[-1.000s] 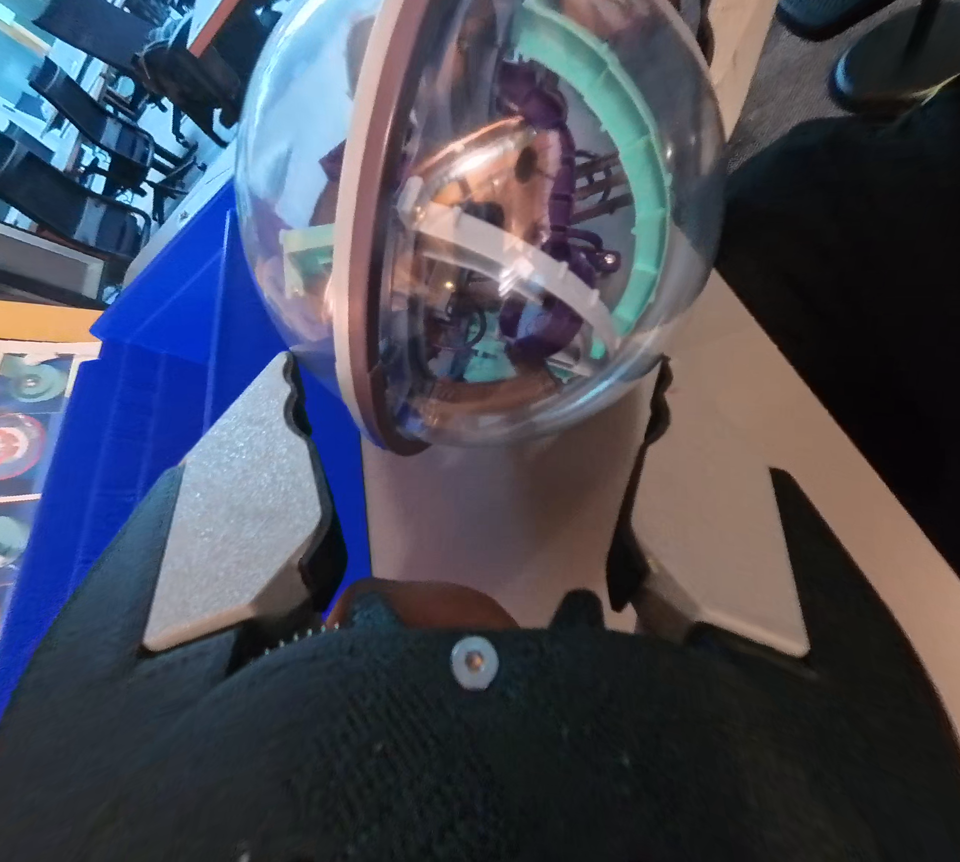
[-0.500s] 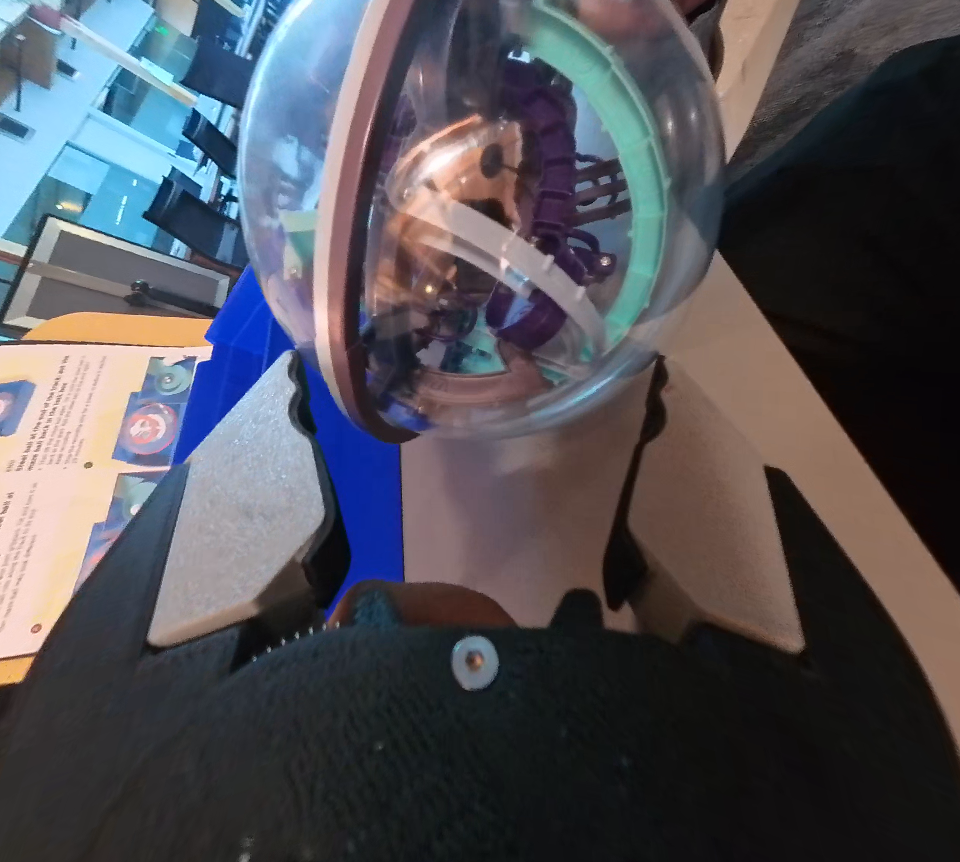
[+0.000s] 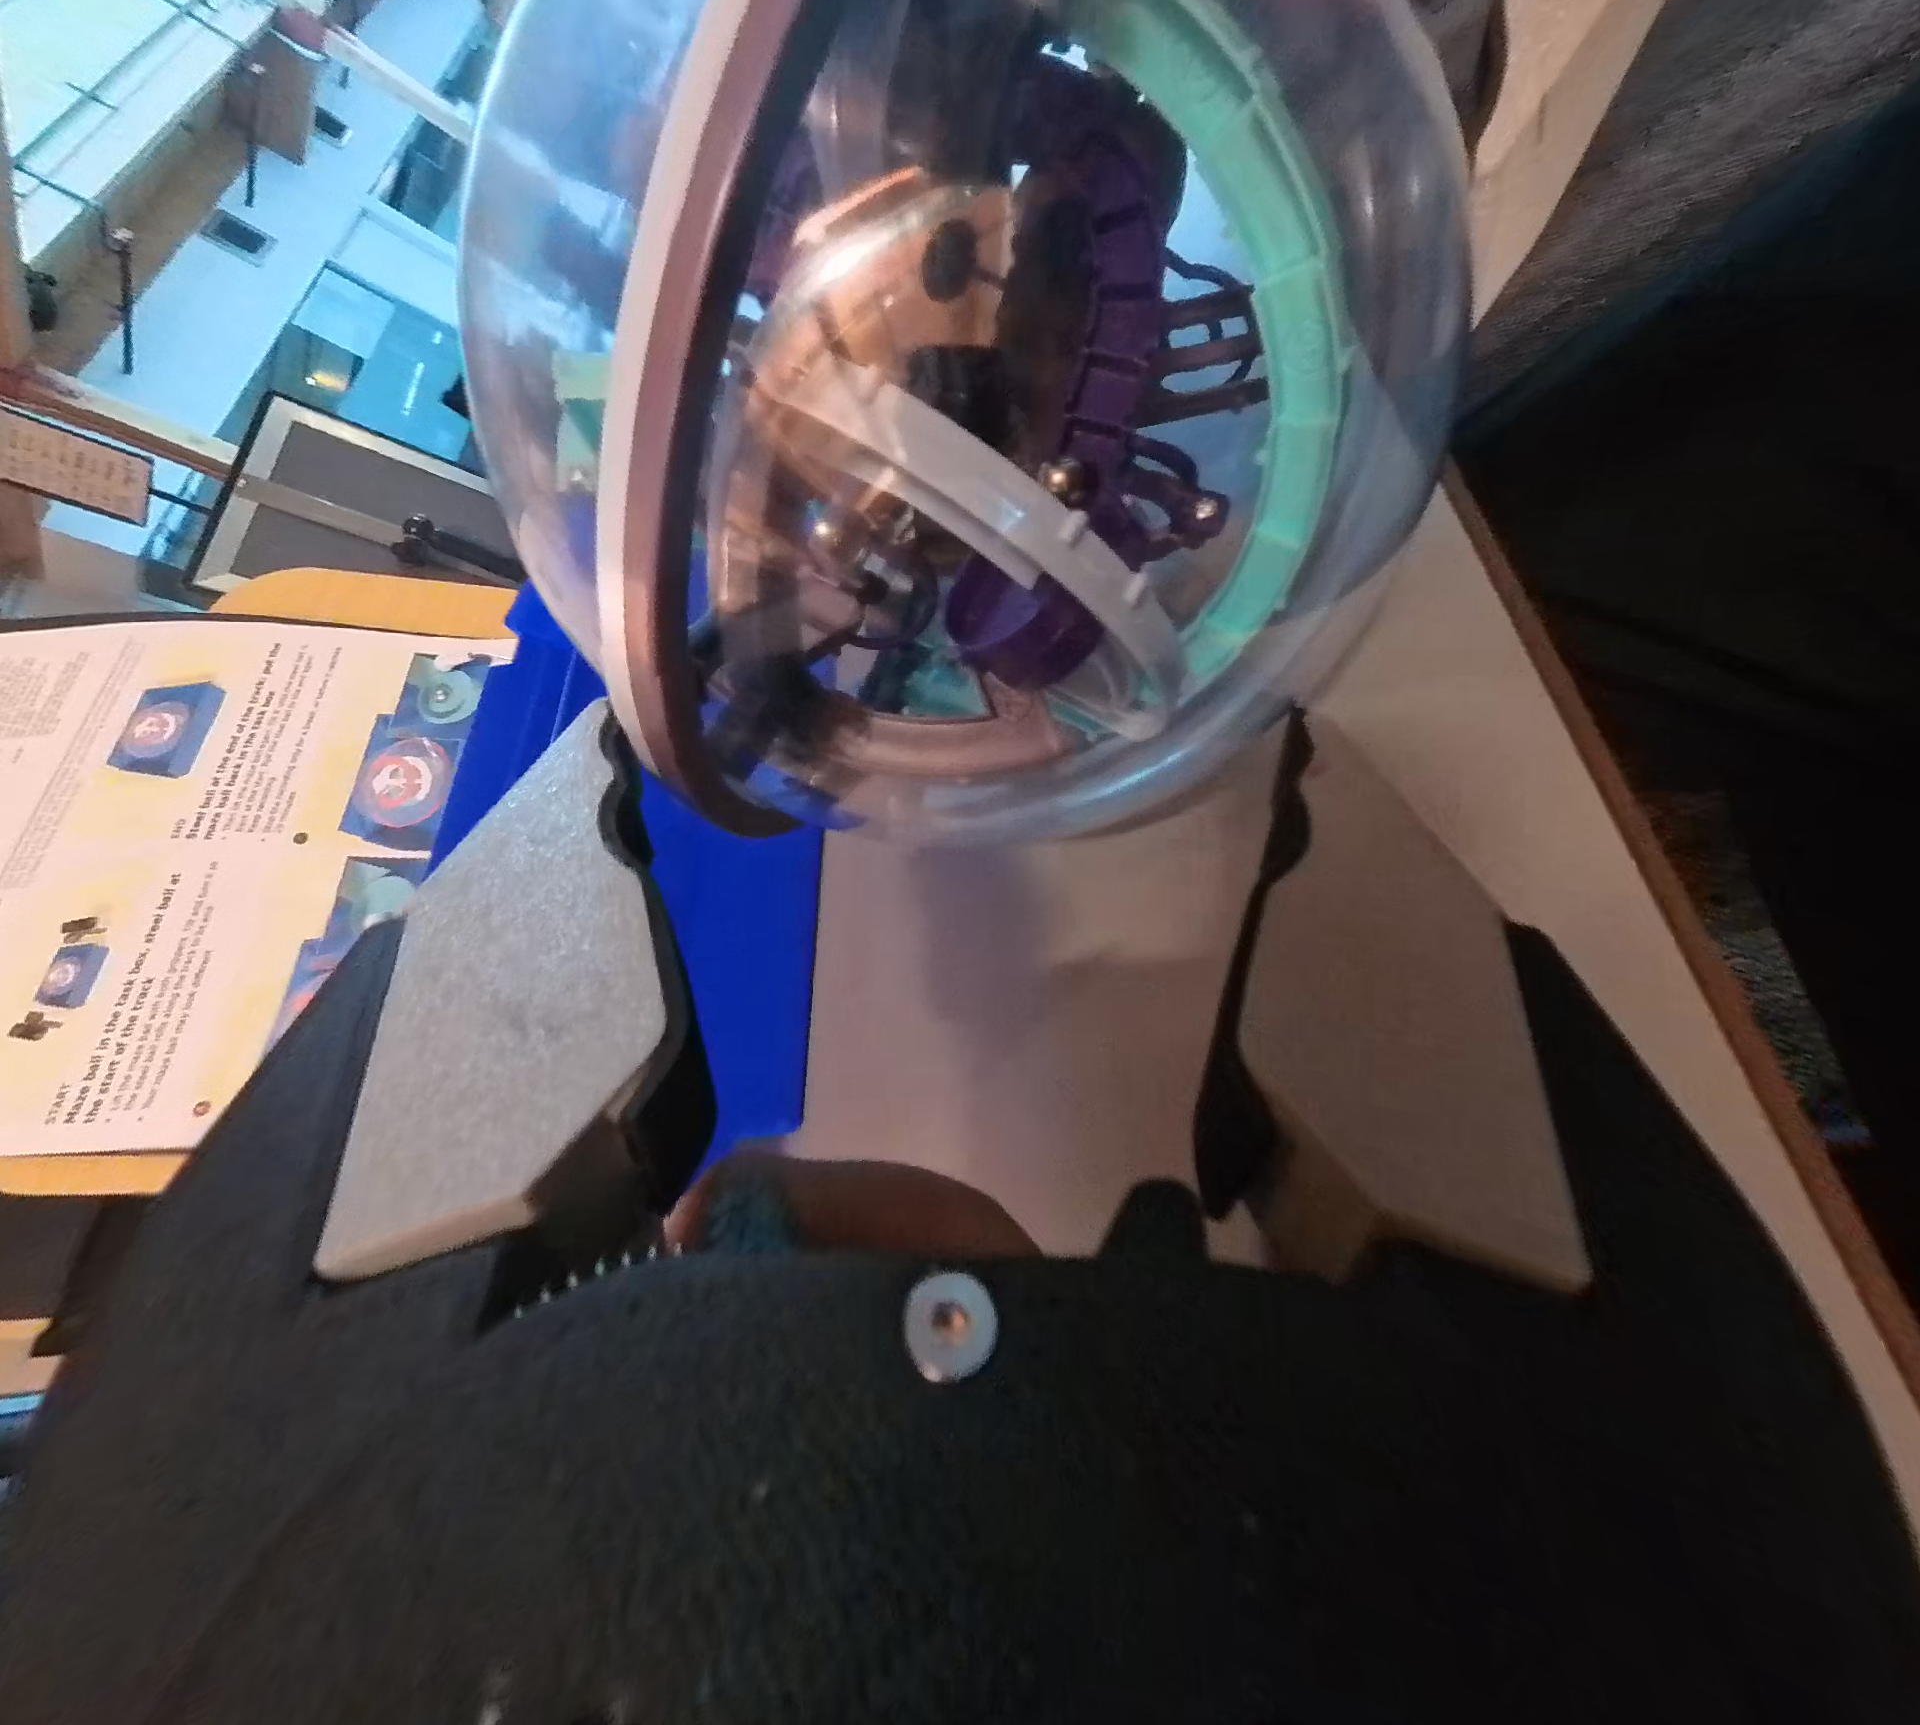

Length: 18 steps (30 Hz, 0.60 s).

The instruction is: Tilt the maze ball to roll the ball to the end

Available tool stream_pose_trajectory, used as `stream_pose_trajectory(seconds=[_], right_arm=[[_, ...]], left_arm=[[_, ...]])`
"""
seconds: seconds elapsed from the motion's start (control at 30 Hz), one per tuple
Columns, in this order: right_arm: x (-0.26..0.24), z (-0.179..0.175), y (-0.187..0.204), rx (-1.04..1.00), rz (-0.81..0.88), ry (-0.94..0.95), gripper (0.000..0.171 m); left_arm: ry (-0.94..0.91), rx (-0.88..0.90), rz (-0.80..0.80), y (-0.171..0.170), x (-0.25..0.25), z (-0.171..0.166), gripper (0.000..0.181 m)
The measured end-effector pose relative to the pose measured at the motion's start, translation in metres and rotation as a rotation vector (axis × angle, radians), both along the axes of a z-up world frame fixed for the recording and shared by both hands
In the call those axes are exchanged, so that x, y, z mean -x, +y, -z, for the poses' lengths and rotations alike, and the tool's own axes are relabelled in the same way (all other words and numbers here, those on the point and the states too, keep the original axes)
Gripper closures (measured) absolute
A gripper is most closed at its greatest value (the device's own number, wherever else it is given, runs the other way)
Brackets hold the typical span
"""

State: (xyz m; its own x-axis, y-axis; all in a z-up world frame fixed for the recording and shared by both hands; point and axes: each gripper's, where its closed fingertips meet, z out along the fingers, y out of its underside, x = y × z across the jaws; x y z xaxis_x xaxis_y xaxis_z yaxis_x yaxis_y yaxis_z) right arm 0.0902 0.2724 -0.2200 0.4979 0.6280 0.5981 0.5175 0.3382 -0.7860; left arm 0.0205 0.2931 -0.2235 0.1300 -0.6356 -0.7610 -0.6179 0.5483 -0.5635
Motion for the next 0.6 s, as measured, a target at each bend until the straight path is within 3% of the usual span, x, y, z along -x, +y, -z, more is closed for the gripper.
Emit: stream_pose_trajectory(seconds=[0.6], right_arm=[[0.012,-0.004,-0.015,-0.113,-0.026,-0.186,0.053]], left_arm=[[-0.035,0.06,-0.01,-0.024,0.018,-0.003,0.064]])
